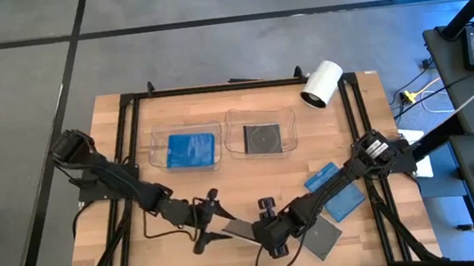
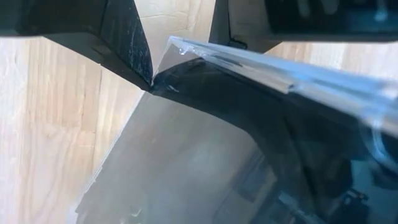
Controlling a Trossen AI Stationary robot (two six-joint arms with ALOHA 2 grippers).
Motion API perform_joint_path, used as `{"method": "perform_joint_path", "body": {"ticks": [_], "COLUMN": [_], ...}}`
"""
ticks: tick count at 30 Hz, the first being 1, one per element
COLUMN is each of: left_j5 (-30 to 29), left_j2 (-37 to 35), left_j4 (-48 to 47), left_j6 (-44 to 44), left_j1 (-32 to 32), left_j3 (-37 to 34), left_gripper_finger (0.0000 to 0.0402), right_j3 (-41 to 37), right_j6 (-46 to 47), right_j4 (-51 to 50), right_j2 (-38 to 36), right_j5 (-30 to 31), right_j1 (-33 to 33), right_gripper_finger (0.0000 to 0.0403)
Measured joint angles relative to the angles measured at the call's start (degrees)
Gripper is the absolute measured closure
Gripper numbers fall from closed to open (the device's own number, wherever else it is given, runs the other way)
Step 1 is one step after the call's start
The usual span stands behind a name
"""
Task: Pick & place jewel cases by type
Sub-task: Put the left black CD case into the right transparent bin
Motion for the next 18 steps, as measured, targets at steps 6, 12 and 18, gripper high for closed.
{"method": "perform_joint_path", "body": {"ticks": [6, 12, 18], "left_j5": [-5.32, -11.81, -12.08], "left_j2": [-4.46, -5.13, -4.74], "left_j4": [-9.54, -17.16, -17.11], "left_j6": [10.16, 14.25, 13.71], "left_j1": [-3.5, -5.65, -5.52], "left_j3": [0.02, 0.02, 0.02], "left_gripper_finger": [0.0146, 0.0146, 0.0156], "right_j3": [-0.01, -0.03, -0.03], "right_j6": [0.13, 0.45, 1.22], "right_j4": [-0.04, -0.04, -0.23], "right_j2": [0.0, 0.0, 0.0], "right_j5": [-0.01, 0.0, 0.01], "right_j1": [-0.55, -0.74, -0.72], "right_gripper_finger": [0.0253, 0.0253, 0.0253]}}
